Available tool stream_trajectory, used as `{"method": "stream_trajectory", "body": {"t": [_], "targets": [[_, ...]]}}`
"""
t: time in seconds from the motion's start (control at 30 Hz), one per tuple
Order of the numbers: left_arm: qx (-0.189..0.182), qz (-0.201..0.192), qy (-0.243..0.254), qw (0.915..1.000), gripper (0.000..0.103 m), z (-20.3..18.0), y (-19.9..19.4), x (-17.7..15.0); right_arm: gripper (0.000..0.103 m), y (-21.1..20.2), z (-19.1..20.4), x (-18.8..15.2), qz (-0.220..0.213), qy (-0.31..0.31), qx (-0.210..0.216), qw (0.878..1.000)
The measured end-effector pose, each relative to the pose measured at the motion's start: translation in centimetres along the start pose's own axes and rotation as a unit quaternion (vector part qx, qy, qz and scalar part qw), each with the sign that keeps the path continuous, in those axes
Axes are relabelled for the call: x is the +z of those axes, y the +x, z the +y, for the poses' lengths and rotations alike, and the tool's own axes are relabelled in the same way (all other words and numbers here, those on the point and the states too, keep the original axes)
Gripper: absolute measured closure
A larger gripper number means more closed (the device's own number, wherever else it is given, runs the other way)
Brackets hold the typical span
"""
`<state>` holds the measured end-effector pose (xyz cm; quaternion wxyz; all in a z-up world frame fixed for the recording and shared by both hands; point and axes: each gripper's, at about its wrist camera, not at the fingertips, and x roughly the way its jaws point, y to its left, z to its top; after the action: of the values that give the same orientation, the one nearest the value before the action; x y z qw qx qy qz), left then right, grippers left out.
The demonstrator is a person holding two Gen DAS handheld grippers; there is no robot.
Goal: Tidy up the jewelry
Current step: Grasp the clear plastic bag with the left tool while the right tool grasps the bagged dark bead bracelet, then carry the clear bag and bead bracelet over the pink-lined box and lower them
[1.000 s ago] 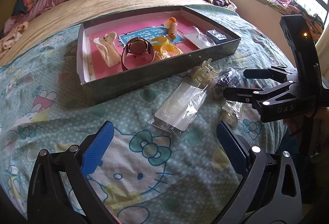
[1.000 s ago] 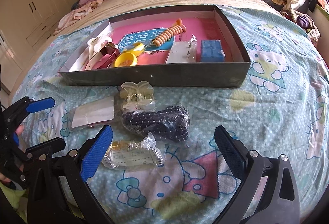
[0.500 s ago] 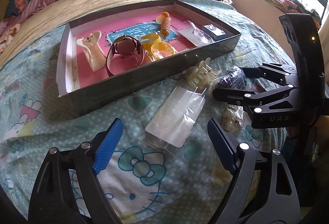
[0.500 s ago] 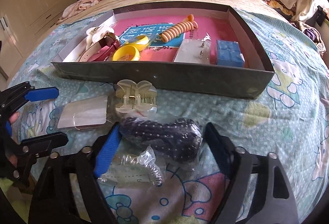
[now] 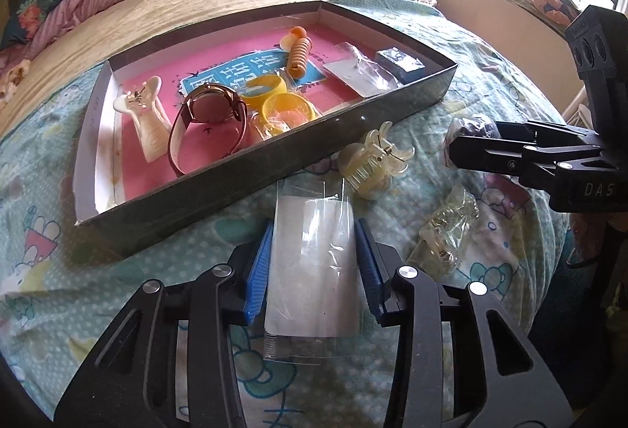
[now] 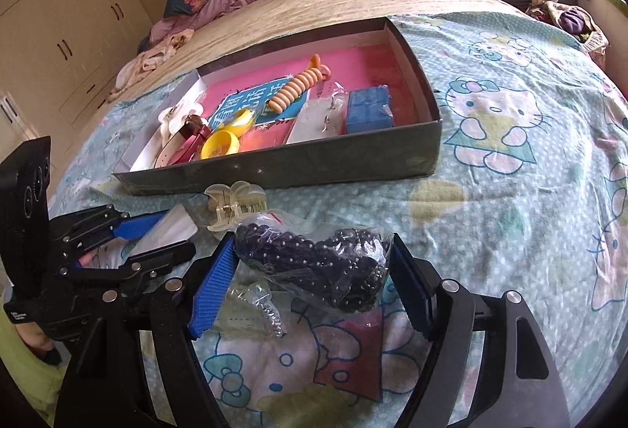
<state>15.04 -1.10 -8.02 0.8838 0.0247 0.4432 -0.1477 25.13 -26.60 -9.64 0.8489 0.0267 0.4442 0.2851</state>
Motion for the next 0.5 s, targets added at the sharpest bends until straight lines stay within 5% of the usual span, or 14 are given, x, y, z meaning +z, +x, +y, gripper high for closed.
{"method": "stream_trajectory", "body": {"t": [0.5], "targets": [[0.003,-0.051,-0.04,0.9979,0.071,1.8,-5.9,-0.3,0.029,-2.8,2.4,0.4,-0.034,-0.023,0.021,0.999]]}}
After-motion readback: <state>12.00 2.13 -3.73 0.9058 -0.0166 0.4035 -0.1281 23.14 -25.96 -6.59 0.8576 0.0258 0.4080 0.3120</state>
